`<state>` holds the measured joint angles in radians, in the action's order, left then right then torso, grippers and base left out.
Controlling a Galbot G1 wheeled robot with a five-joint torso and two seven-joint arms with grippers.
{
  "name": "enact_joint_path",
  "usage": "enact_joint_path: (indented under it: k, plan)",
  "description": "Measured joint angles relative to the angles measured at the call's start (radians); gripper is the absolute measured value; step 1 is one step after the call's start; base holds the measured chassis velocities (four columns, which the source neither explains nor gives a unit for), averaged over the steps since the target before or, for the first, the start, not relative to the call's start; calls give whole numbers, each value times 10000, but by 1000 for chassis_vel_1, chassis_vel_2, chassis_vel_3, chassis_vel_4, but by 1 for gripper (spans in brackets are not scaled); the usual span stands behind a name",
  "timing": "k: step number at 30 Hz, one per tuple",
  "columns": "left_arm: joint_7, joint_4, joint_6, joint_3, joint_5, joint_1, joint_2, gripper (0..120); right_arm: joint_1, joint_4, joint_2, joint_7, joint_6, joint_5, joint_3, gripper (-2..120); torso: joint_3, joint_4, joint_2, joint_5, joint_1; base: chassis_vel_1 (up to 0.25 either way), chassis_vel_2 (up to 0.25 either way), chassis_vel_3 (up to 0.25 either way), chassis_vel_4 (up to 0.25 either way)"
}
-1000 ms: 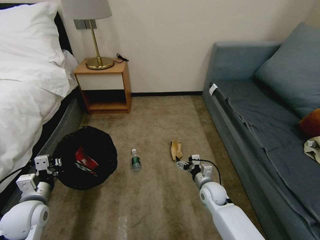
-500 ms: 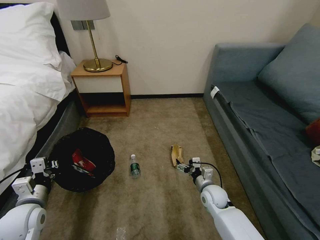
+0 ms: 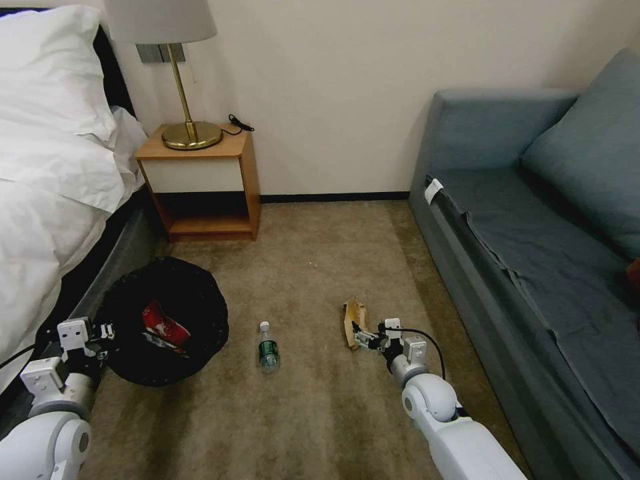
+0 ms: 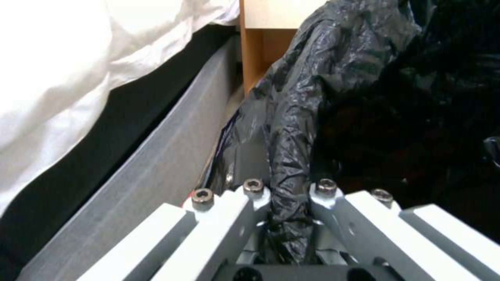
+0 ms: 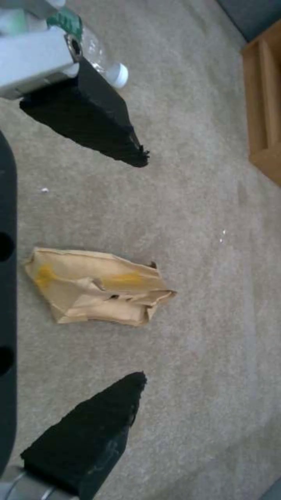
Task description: Pick up the trash bin, then pick up the garbage on the floor and place it into the trash bin.
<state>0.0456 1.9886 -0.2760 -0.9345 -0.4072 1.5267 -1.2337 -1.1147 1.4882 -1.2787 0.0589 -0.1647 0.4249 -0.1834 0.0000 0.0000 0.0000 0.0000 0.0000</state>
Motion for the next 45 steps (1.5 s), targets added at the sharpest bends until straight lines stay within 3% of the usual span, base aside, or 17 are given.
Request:
enact_joint_path:
  k: [14, 45]
  plan:
    - [-11, -225, 51, 144, 47, -124, 73, 1, 54, -218, -123, -26, 35, -88, 39, 100, 0, 0, 0, 1, 0, -93, 97, 84, -97]
    - [-112, -351, 305, 322, 348, -101, -253, 1, 159, -388, -16, -59, 54, -124, 263, 100, 1, 0, 0, 0, 0, -93, 100, 100, -102]
